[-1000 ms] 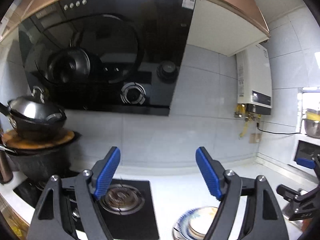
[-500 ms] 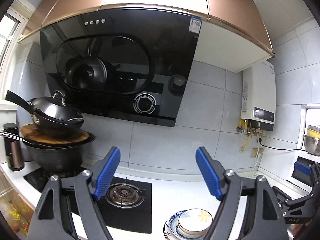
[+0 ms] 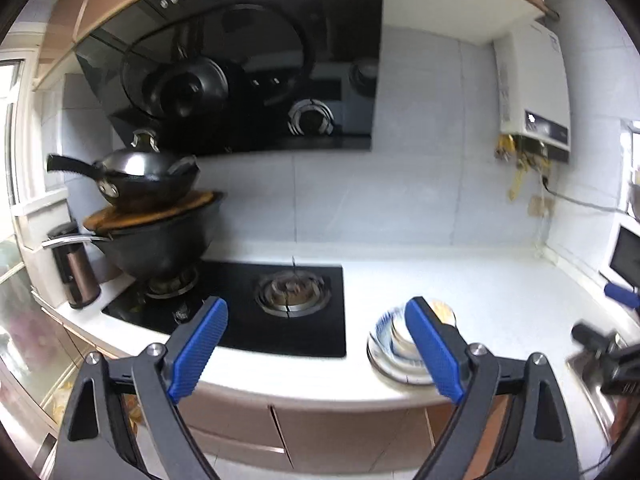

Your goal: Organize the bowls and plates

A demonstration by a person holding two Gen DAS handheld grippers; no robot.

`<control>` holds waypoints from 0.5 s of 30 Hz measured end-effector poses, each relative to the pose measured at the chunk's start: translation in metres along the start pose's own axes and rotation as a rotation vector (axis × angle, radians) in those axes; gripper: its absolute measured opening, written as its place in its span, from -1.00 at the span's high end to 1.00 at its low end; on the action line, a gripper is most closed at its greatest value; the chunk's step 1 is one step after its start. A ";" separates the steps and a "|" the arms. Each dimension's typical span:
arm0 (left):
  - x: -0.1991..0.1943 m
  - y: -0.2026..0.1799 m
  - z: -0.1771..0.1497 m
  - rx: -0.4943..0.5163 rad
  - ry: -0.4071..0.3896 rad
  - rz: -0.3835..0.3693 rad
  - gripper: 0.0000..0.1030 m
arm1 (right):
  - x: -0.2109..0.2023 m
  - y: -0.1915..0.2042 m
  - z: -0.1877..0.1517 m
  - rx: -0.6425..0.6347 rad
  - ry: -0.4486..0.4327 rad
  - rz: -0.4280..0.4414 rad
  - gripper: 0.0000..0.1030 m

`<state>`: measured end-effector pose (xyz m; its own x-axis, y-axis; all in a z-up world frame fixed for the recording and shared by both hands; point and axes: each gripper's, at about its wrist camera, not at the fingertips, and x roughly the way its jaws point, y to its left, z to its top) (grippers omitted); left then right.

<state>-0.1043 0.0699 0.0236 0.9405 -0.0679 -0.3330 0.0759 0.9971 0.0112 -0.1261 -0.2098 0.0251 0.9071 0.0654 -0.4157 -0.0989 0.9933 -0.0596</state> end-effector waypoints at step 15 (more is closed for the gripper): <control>0.001 0.014 -0.025 0.041 0.064 -0.200 -0.77 | -0.038 0.032 -0.018 0.114 0.087 -0.194 -0.98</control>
<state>-0.1103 0.0849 -0.0005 0.8825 -0.2610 -0.3912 0.2740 0.9614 -0.0233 -0.1711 -0.1825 0.0228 0.8657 -0.1314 -0.4830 0.1253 0.9911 -0.0449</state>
